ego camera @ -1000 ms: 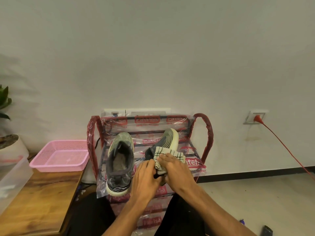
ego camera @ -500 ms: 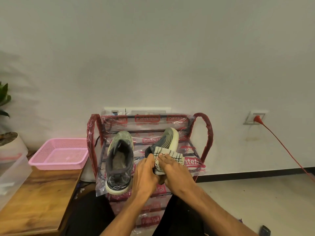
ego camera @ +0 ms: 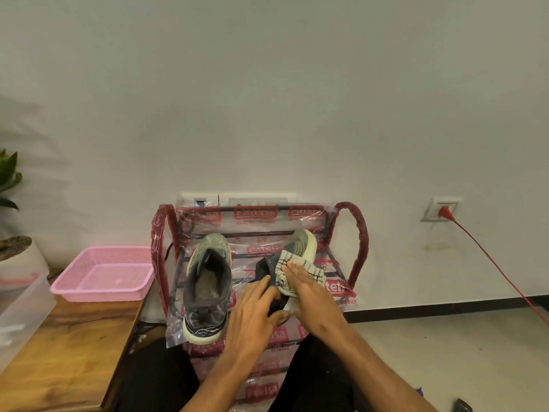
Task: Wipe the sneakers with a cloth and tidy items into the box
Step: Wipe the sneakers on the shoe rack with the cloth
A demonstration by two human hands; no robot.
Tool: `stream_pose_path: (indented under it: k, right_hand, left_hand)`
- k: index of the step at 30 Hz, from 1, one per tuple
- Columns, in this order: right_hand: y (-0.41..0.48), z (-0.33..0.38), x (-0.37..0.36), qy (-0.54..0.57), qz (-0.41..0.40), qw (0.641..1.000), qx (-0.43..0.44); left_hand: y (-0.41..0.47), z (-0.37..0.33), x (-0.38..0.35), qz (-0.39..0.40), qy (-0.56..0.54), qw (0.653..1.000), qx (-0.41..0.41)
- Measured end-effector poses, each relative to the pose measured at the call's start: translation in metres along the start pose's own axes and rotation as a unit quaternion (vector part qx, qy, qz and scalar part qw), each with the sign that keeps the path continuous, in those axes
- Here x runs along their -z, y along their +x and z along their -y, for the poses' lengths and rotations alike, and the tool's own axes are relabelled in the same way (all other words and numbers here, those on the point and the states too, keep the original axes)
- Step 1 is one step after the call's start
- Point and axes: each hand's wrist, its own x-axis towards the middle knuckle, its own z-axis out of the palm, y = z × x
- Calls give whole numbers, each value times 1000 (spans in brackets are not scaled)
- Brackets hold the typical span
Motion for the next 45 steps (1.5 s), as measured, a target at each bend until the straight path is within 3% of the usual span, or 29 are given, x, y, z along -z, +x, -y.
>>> stream_pose_path:
  k: [6, 13, 17, 24, 30, 35, 39, 45]
  right_hand:
    - [1, -10, 7, -22, -16, 999, -17]
    - [13, -3, 7, -37, -17, 999, 3]
    - [2, 13, 3, -38, 21, 998, 41]
    - [31, -8, 6, -104, -1, 994, 26]
    - [22, -7, 3, 2, 25, 999, 25]
    - [26, -15, 7, -82, -11, 996, 32]
    - [23, -9, 5, -66, -36, 997, 8]
    - [-3, -13, -5, -50, -26, 997, 50]
  left_hand:
    - [0, -5, -9, -2, 119, 988, -94]
    - [-4, -4, -8, 56, 176, 981, -52]
    - [-13, 1, -15, 60, 156, 985, -31]
    - [-4, -9, -15, 34, 153, 986, -63]
    - [-5, -6, -17, 2, 136, 989, -64]
    - [-4, -11, -18, 4, 150, 986, -74]
    - [-4, -8, -18, -2, 148, 986, -71]
    - [-3, -3, -21, -9, 121, 989, -80]
